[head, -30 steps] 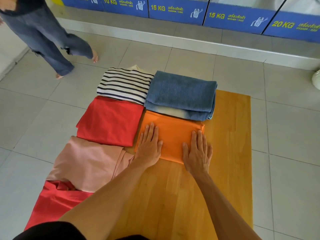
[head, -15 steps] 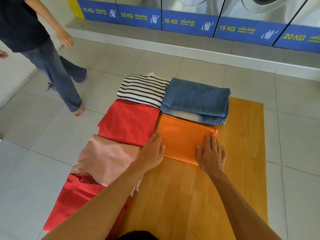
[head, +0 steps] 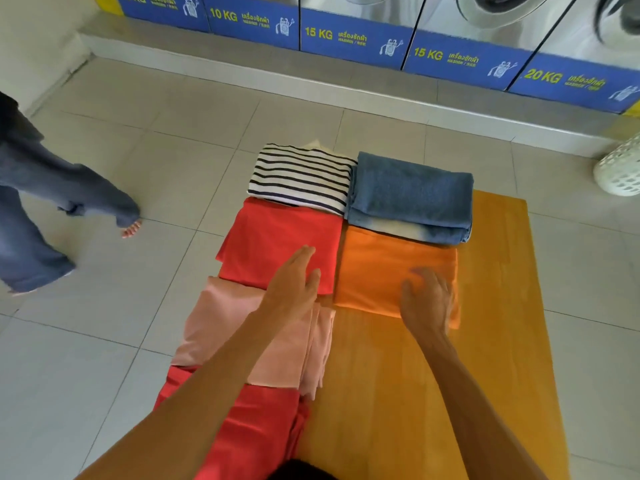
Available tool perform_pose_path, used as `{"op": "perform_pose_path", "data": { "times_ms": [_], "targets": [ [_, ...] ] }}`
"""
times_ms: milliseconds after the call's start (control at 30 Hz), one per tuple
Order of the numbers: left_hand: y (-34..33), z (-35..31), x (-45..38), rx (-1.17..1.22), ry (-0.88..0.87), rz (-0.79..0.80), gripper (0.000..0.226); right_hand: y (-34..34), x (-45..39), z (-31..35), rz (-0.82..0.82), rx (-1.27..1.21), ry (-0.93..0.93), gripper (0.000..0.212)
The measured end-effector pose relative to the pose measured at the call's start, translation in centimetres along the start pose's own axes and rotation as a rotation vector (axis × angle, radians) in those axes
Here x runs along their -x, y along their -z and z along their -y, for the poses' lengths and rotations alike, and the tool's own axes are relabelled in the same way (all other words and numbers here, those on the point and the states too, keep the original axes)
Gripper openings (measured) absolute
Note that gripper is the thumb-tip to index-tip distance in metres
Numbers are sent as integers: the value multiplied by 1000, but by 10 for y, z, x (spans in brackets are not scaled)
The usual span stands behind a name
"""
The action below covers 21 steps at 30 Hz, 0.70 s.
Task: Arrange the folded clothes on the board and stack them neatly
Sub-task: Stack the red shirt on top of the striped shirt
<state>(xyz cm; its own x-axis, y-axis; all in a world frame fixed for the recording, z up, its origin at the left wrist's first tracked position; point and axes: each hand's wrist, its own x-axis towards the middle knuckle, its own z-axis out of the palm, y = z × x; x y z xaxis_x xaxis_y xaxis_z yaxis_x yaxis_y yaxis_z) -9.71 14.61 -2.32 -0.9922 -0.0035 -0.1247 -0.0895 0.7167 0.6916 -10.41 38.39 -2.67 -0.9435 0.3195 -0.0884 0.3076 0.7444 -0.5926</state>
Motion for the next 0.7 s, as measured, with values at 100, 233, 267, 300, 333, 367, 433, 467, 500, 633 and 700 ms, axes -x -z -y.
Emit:
{"op": "perform_pose_path", "data": {
  "times_ms": [100,233,267,300,333,367,433,467,500,633,700],
  "targets": [
    [26,26,2,12,-12,-28,47,-29,22,32,-7,-43,38,26],
    [64,64,6,44,21,-119,42,-66,44,74,42,-101,82,27],
    [73,74,7,51,35,-147,40,-74,47,82,67,-117,74,28],
    [81,84,8,58,51,-176,39,-81,50,90,88,-130,59,30],
    [88,93,8,63,72,-205,38,-88,50,96,98,-139,39,33],
    [95,100,7,62,96,-231,37,-93,49,102,108,-137,9,36],
    [105,110,1,46,161,-250,38,-101,44,111,133,-124,-68,44],
    [108,114,-3,46,200,-235,38,-104,40,114,152,-121,-108,48],
    [109,115,-9,53,235,-210,38,-107,36,117,179,-124,-153,51],
    [105,112,-33,48,317,-71,38,-115,18,121,232,-176,-303,56],
    [100,111,-42,81,355,-28,41,-114,12,121,243,-217,-356,57]
  ]
}}
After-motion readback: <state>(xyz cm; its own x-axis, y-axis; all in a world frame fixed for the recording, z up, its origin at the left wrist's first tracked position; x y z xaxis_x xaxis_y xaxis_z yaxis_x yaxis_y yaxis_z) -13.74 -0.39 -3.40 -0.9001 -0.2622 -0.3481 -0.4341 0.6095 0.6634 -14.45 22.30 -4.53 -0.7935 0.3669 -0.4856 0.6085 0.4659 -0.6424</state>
